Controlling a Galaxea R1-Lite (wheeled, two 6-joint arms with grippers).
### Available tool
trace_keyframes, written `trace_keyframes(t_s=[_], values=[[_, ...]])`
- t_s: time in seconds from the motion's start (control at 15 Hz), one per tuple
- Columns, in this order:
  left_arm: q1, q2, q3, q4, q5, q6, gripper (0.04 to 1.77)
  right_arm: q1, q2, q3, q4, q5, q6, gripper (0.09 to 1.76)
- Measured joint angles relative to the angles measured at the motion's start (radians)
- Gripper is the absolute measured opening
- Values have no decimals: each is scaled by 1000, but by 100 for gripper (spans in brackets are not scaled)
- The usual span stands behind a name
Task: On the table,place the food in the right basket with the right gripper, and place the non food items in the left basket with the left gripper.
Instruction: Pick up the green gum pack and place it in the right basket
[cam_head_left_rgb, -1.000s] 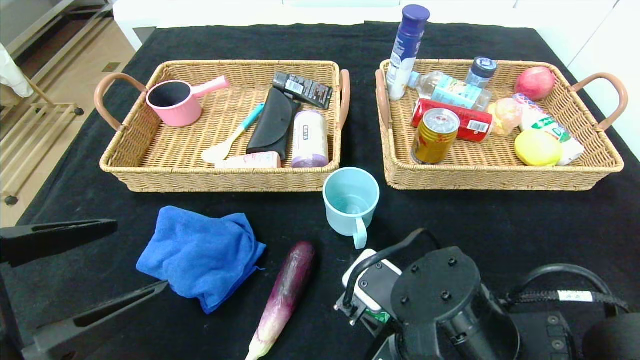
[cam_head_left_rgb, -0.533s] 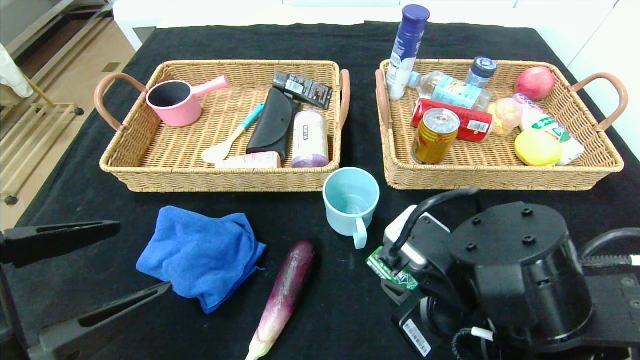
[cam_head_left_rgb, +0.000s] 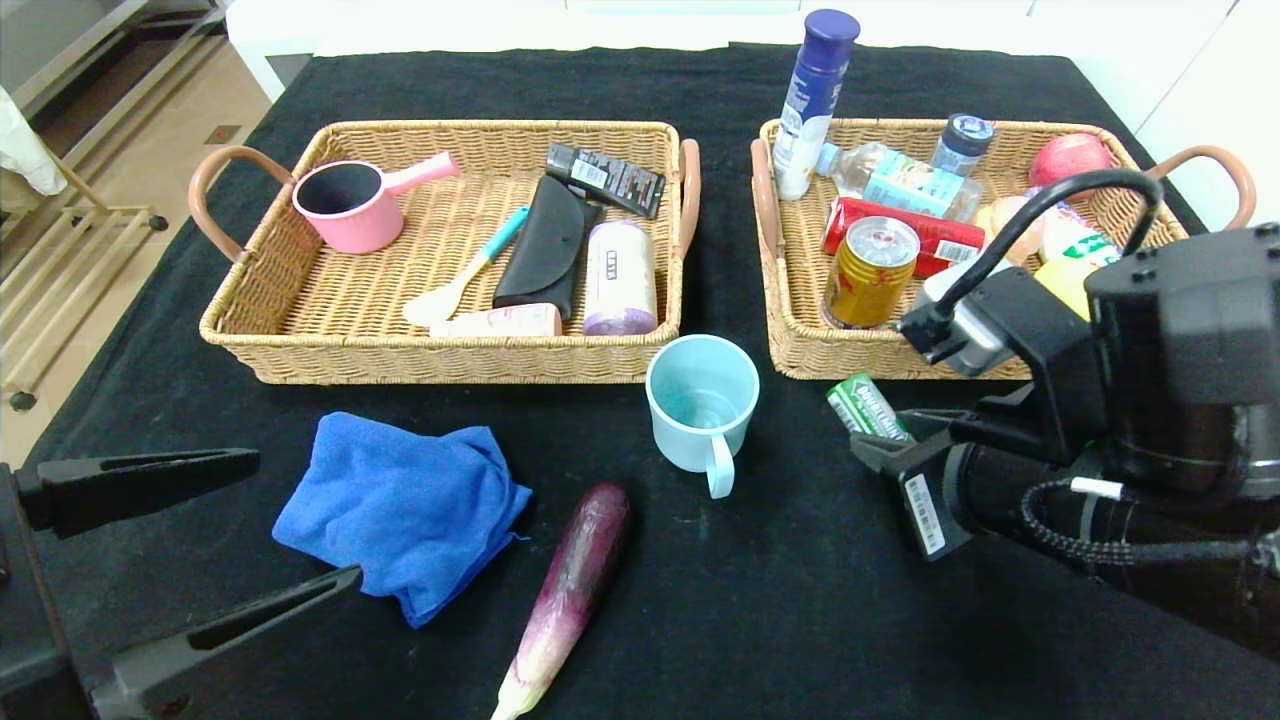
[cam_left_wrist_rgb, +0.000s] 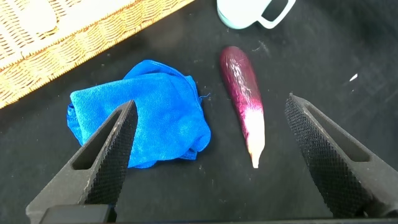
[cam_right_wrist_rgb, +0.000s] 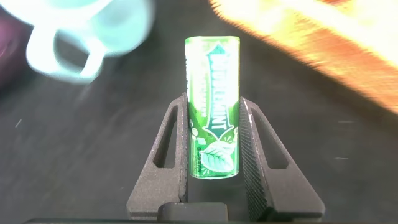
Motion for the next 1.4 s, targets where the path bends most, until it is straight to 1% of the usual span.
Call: trace_keyframes(t_s=[0.27,0.47,0.67,0.93,1.2,1.27,1.4], values=[[0,0,0,-3,1,0,172,-122,-1,-111,12,-2,13,57],[1,-1,0,-6,1,0,172,-232,31,-206,11,0,14,57],[1,-2,0,-8,2,-1,172,-322,81,-277,3,5,12,57],[0,-3,-1,-9,2,-1,172,-398,156,-362,-3,11,15,57],[1,-4,-1,-8,2,0,172,-434,207,-415,-4,13,22,57],[1,-5,-1,-7,2,0,172,-436,214,-419,-3,13,26,61],[0,-6,-1,-7,2,0,172,-444,223,-420,-3,13,27,86]])
